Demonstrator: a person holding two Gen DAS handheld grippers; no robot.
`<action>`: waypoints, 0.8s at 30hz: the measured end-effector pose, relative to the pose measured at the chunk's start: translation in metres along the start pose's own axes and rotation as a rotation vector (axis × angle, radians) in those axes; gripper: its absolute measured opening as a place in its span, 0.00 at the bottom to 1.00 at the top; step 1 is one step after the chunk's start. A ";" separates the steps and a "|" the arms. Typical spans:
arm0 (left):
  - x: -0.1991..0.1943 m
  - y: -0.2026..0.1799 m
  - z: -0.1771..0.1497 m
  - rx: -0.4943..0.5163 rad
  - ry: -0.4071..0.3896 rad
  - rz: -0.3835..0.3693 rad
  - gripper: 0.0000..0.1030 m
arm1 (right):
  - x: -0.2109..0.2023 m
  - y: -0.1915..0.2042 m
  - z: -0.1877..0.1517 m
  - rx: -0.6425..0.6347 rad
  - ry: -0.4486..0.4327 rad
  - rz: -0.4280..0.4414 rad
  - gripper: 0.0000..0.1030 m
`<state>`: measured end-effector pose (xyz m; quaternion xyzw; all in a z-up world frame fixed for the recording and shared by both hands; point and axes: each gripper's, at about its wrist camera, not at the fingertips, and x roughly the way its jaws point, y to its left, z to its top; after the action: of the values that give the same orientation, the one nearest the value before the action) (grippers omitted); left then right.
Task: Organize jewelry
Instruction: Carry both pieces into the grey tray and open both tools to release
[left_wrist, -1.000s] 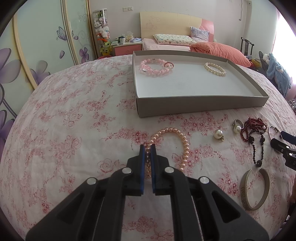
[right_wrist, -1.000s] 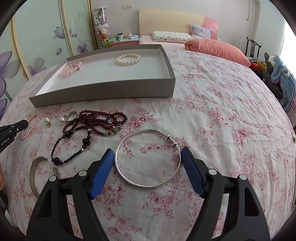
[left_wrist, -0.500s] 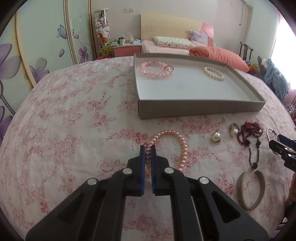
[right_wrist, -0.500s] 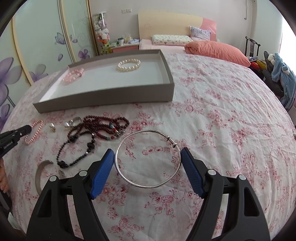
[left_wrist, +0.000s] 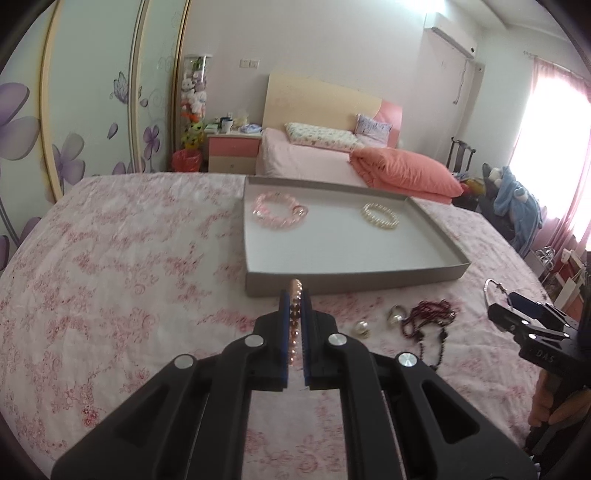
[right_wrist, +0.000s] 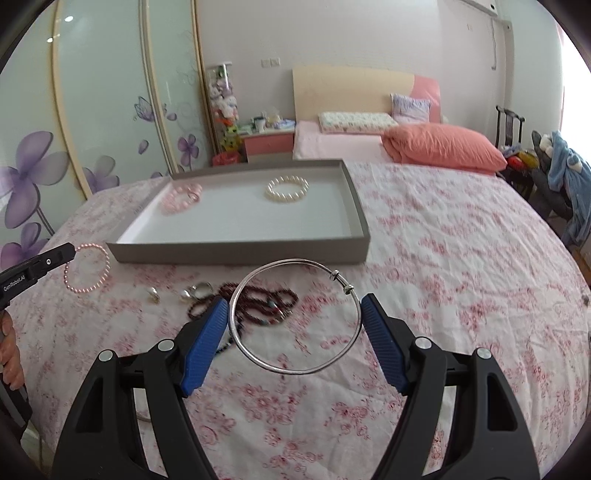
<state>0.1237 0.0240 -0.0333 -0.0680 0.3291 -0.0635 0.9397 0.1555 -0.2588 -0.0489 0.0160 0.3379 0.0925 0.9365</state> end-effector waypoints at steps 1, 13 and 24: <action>-0.002 -0.001 0.002 0.001 -0.005 -0.003 0.06 | -0.002 0.000 0.001 -0.003 -0.007 0.004 0.72; -0.023 -0.018 0.018 0.010 -0.081 -0.038 0.07 | -0.026 0.012 0.022 -0.028 -0.147 0.033 0.72; -0.031 -0.035 0.043 0.038 -0.161 -0.048 0.06 | -0.036 0.022 0.049 -0.047 -0.300 0.035 0.72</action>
<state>0.1247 -0.0012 0.0247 -0.0631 0.2496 -0.0864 0.9624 0.1560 -0.2426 0.0140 0.0136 0.1915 0.1132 0.9748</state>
